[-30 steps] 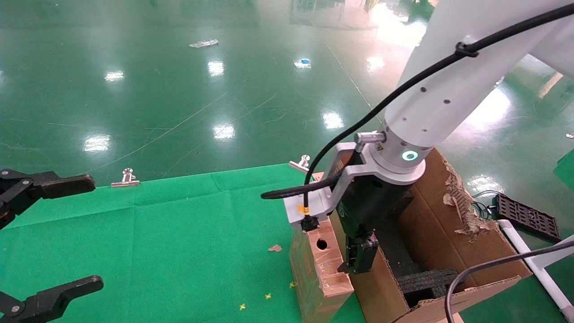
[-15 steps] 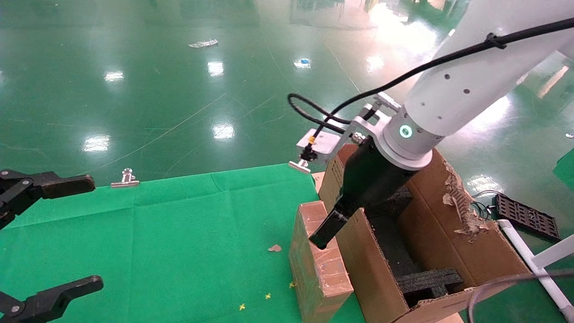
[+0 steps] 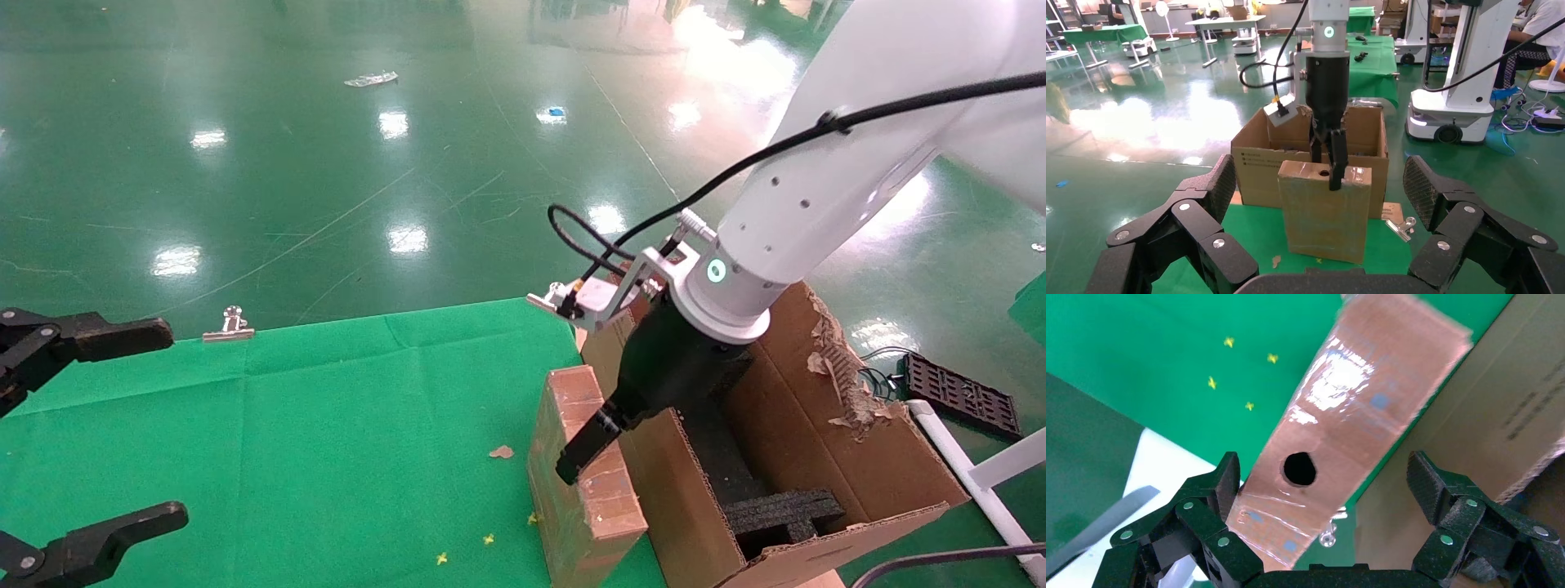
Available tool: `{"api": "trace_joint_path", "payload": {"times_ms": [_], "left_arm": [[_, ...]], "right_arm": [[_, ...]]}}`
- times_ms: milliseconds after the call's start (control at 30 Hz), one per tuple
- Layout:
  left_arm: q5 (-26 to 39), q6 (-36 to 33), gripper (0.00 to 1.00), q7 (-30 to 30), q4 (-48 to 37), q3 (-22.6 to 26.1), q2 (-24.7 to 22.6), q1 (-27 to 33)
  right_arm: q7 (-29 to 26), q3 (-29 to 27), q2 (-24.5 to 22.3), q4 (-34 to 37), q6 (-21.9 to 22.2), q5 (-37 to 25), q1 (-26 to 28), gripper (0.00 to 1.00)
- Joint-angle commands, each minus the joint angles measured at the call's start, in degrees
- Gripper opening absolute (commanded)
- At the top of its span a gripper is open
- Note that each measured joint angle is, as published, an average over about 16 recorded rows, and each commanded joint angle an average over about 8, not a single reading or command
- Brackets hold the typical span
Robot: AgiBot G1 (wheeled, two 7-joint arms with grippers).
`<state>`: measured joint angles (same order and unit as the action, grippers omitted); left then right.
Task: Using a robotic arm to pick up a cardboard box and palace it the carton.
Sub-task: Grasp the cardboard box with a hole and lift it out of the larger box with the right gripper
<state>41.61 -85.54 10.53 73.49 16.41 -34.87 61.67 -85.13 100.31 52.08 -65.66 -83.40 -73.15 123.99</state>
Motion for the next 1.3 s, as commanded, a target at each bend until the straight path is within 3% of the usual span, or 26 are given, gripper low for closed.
{"api": "trace_joint_path", "payload": {"times_ms": [33,100,200,233,300,367,1300], "left_arm": [[0.0,0.0,0.98,0.0,0.0,0.0,0.0,0.0],[0.0,0.0,0.83,0.0,0.0,0.0,0.0,0.0],[0.0,0.0,0.48,0.0,0.0,0.0,0.0,0.0],[0.0,0.0,0.35,0.0,0.0,0.0,0.0,0.0],[0.0,0.0,0.13,0.0,0.0,0.0,0.0,0.0],[0.0,0.0,0.02,0.0,0.0,0.0,0.0,0.0],[-0.1,0.1,0.0,-0.1,0.0,0.1,0.1,0.0]], "right_arm": [[-0.4,0.4,0.5,0.4,0.1,-0.3,-0.6,0.68],[-0.6,0.6,0.8,0.1,0.1,-0.6,-0.8,0.43],[-1.2,0.9,0.8,-0.5,0.2,-1.1,-0.9,0.06],[-1.4,1.0,0.8,-0.8,0.2,-1.2,-0.9,0.01],[-1.8,1.1,0.7,-1.3,0.2,-1.4,-1.0,0.0],[-2.2,1.2,0.6,-1.8,0.2,-1.5,-1.0,0.0],[-2.3,0.9,-2.1,-5.3,1.6,-2.7,0.3,0.0]]}}
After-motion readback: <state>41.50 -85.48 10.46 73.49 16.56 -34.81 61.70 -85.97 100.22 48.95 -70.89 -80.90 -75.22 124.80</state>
